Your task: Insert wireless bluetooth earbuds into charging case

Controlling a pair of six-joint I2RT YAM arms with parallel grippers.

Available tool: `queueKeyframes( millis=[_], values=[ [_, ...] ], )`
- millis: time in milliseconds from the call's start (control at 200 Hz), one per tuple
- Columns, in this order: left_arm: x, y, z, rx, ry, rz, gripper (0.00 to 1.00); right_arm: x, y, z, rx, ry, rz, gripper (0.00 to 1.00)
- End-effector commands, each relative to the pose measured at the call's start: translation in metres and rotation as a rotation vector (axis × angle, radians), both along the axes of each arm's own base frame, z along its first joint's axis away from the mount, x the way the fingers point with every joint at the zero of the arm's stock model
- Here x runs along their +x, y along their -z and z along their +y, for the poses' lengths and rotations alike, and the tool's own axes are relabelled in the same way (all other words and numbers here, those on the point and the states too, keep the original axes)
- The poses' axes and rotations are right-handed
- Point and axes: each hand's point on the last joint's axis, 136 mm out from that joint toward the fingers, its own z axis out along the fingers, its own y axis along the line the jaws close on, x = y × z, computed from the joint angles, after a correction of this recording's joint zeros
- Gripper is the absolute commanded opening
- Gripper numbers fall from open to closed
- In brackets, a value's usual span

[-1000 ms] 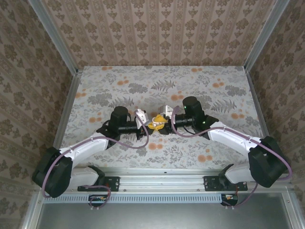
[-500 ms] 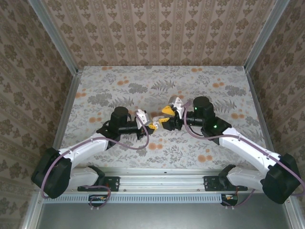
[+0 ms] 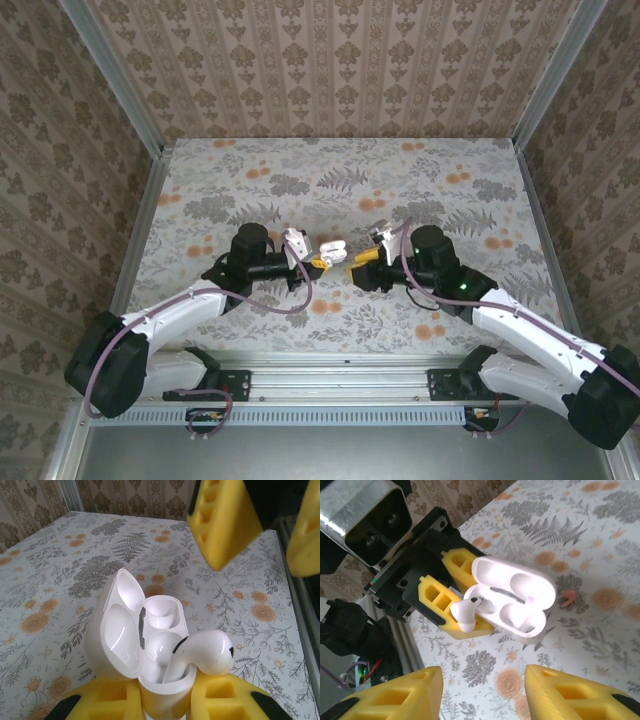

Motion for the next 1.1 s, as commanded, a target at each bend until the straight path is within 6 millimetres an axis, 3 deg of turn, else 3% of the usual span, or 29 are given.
queueKeyframes(
  millis=[0, 255, 475, 1095],
  values=[
    [-0.001, -0.013, -0.003, -0.036, 0.007, -0.023, 0.16, -0.005, 0.005, 0.012, 0.041, -0.004, 0.095, 0.44],
    [-0.001, -0.014, -0.004, -0.038, 0.011, -0.023, 0.16, 0.004, 0.005, 0.032, 0.074, -0.036, 0.097, 0.32],
    [-0.002, -0.013, -0.003, -0.035, 0.01, -0.024, 0.16, 0.01, 0.006, 0.042, 0.094, -0.051, 0.101, 0.29],
    [-0.002, -0.01, -0.002, -0.022, 0.009, -0.016, 0.16, 0.02, 0.001, 0.045, 0.092, -0.027, 0.067, 0.23]
  ],
)
